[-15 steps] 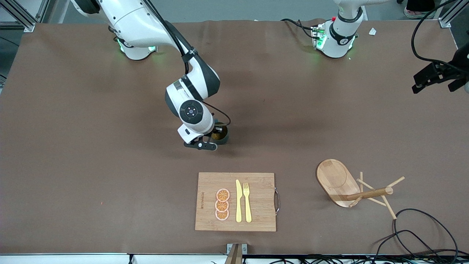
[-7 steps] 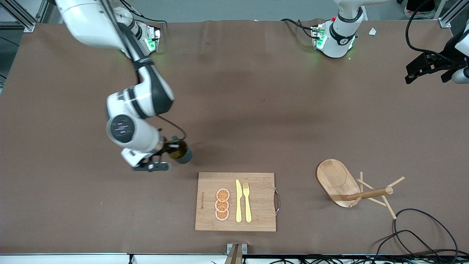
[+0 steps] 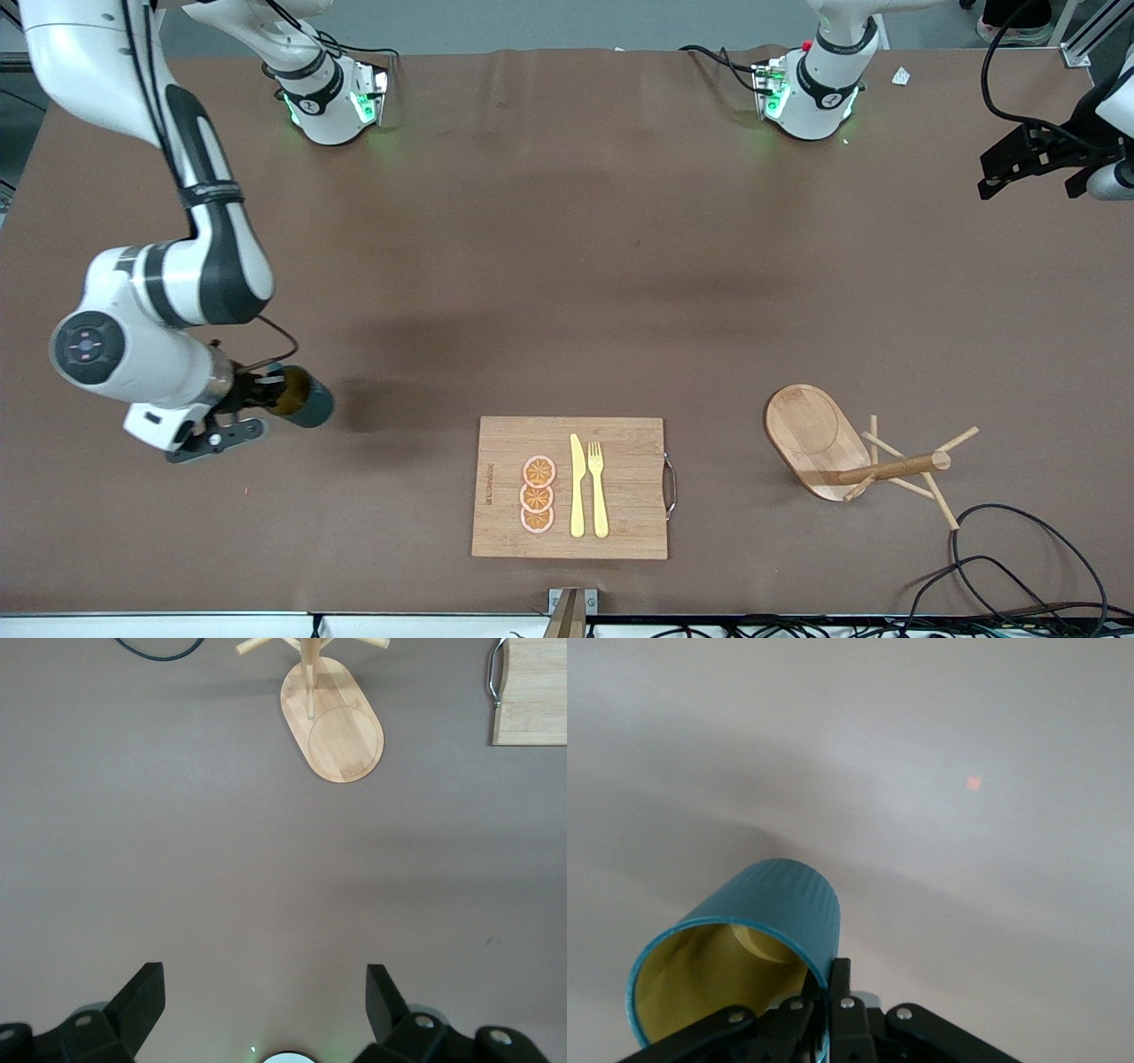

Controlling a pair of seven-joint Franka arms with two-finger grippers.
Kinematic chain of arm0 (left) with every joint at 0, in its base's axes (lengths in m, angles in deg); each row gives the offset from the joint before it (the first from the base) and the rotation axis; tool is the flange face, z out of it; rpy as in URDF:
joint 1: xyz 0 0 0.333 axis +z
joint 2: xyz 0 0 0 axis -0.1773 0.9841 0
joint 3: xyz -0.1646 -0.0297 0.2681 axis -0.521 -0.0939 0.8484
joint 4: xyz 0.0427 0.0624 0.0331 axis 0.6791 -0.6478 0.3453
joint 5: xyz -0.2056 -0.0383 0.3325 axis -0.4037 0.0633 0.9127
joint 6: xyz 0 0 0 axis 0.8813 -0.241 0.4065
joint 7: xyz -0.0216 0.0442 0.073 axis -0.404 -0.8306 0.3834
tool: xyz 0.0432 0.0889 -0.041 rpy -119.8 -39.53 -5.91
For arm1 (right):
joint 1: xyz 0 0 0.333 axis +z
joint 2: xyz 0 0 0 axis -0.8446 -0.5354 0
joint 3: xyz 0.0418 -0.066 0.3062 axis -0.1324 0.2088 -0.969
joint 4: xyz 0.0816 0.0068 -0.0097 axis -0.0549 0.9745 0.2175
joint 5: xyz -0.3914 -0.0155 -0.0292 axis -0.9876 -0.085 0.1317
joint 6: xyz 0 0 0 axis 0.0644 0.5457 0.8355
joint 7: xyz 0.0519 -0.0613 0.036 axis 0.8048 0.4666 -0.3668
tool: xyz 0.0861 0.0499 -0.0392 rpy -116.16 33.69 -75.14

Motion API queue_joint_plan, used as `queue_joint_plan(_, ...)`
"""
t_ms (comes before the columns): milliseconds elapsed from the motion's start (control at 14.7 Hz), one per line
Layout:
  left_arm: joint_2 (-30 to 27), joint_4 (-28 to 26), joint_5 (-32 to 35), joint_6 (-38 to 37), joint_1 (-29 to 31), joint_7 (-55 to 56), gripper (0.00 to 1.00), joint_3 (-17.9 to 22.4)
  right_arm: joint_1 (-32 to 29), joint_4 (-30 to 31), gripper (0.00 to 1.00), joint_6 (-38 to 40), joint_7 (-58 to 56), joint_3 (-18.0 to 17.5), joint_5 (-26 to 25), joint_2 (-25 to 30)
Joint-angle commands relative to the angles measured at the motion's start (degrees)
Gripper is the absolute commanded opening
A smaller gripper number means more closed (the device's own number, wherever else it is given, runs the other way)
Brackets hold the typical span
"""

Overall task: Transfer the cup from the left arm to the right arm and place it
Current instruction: 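Carry the teal mug with the right gripper and lower it onto the table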

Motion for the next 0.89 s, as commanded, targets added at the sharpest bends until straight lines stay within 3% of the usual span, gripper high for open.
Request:
queue_joint_plan(0, -0.6, 0.3, -0.2, -2.5, -0.1, -1.0, 1.00, -1.8, -2.7, -0.4, 0.00, -0.4, -5.0, -1.3, -4.1, -1.7)
queue_joint_plan(613, -0.7, 0.2, -0.4, -2.5, 0.1, 0.0, 1.00, -2.4, -6.8, 2.2, 0.00, -4.1, -8.5, -1.5, -3.6, -5.9)
queue_joint_plan(817, -0.5, 0.3, -0.3, -2.4, 0.1, 0.8, 1.00, -2.4, -7.3, 2.4, 0.04, -4.2, -8.4, -1.5, -2.0, -6.2)
